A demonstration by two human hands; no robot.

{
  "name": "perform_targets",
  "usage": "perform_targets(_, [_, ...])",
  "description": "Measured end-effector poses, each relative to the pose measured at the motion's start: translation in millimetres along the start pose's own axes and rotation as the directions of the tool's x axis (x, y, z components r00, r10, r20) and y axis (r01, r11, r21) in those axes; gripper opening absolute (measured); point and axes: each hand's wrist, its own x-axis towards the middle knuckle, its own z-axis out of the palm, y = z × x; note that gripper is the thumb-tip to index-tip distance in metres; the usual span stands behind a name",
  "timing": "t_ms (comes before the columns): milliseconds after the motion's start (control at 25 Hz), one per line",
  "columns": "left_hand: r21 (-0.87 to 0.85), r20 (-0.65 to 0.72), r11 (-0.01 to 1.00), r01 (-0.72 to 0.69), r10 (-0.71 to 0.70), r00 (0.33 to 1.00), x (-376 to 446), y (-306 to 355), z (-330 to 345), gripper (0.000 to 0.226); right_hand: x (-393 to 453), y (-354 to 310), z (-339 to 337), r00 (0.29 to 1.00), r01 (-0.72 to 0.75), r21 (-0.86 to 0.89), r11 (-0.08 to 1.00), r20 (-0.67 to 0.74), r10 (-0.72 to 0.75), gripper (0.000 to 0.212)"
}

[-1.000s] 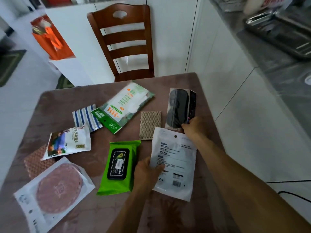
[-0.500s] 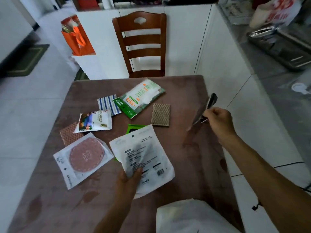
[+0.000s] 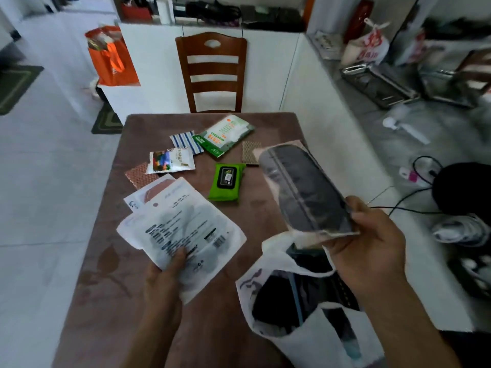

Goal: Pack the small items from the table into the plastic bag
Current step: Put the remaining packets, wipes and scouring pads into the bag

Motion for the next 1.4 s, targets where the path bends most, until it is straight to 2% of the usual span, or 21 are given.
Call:
perform_targets(80, [-0.027,0.041,0.999,0.046,-0.045,0.998,-18,-1,-10,0.032,-64,11,-30,0.994,-0.051,0.207,0.977,0.106,0.029,0.024])
perform_targets(200, [-0.035,0.099,0.996,0.081,-0.077,0.992,-40,-11,-16,0.030,-147,15,-89,0.991,-0.059,0.116,0.991,-0.115,0.072,0.059])
perform_targets(240, [-0.030,0.111,0.995,0.098,-0.094,0.989,-44,-14,-15,0.031,-165,14,-94,0.984,-0.098,0.091,0.991,-0.142,0.110,0.059])
perform_targets(320, [-0.041,0.138,0.993,0.114,-0.107,0.985,-55,-20,-8,0.027,-191,15,-99,0.971,-0.164,0.052,0.985,-0.167,0.171,0.039])
perform_targets(360, [-0.043,0.135,0.993,0.113,-0.106,0.985,-61,-23,-3,0.023,-199,13,-103,0.938,-0.243,0.079,0.967,-0.235,0.255,0.042])
perform_targets(400, [-0.044,0.133,0.993,0.108,-0.101,0.986,-67,-26,3,0.020,-206,13,-105,0.893,-0.268,0.017,0.963,-0.371,0.255,0.047])
perform_targets(440, [-0.048,0.132,0.993,0.105,-0.098,0.986,-72,-29,8,0.020,-205,12,-100,0.850,-0.293,-0.029,0.956,-0.465,0.247,0.041])
perform_targets(520, [-0.063,0.127,0.992,0.108,-0.100,0.987,-81,-33,18,0.022,-190,11,-101,0.842,-0.276,-0.075,0.958,-0.500,0.204,0.015])
perform_targets(640, [-0.067,0.060,0.990,0.127,-0.123,0.991,-90,-44,27,0.030,-141,22,-115,0.777,-0.396,-0.270,0.878,-0.608,0.164,0.019])
perform_targets(680, [-0.077,0.036,0.988,0.135,-0.133,0.991,-95,-47,29,0.031,-127,24,-119,0.795,-0.411,-0.431,0.803,-0.601,0.085,0.015])
perform_targets(720, [-0.081,0.018,0.988,0.130,-0.129,0.991,-101,-48,30,0.032,-115,28,-126,0.834,-0.401,-0.652,0.643,-0.550,-0.037,0.012])
perform_targets(760, [-0.066,0.004,0.992,0.106,-0.106,0.994,-109,-47,31,0.031,-105,34,-133,0.883,-0.372,-0.852,0.369,-0.447,-0.141,0.012])
perform_targets(800, [-0.041,-0.005,0.996,0.073,-0.073,0.997,-116,-47,29,0.029,-99,38,-141,0.934,-0.305,-0.951,0.042,-0.308,-0.184,0.013])
perform_targets(840, [-0.022,-0.009,0.999,0.043,-0.044,0.999,-124,-46,26,0.027,-98,40,-147,0.969,-0.209,-0.951,-0.227,-0.170,-0.178,0.016])
perform_targets(880, [-0.014,-0.014,1.000,0.026,-0.026,1.000,-131,-45,22,0.024,-100,41,-151,0.982,-0.175,-0.917,-0.357,-0.137,-0.130,0.019])
perform_targets(1000, [0.022,-0.011,1.000,-0.001,0.001,1.000,-148,-42,13,0.021,-102,27,-150,0.934,-0.304,-0.897,-0.320,-0.347,0.087,0.039])
perform_targets(1080, [0.037,-0.003,0.999,0.017,-0.017,1.000,-155,-40,15,0.021,-106,11,-142,0.892,-0.287,-0.913,-0.290,-0.365,0.268,0.049])
perform_targets(1200, [0.034,0.012,0.999,0.020,-0.021,1.000,-163,-33,22,0.020,-122,-14,-120,0.831,-0.085,-0.993,-0.081,-0.116,0.544,0.031])
perform_targets(1280, [0.016,0.107,1.000,0.008,-0.009,0.994,-165,-25,29,0.020,-137,-28,-105,0.752,0.016,-1.000,0.016,0.023,0.659,0.023])
perform_targets(1320, [0.037,0.195,0.999,0.022,-0.029,0.980,-164,-23,34,0.032,-144,-33,-97,0.730,0.062,-0.998,0.014,0.055,0.681,0.022])
perform_targets(1400, [0.215,0.370,0.969,0.121,-0.195,0.908,-161,-22,55,0.053,-153,-35,-89,0.736,0.128,-0.991,-0.029,0.075,0.673,0.024])
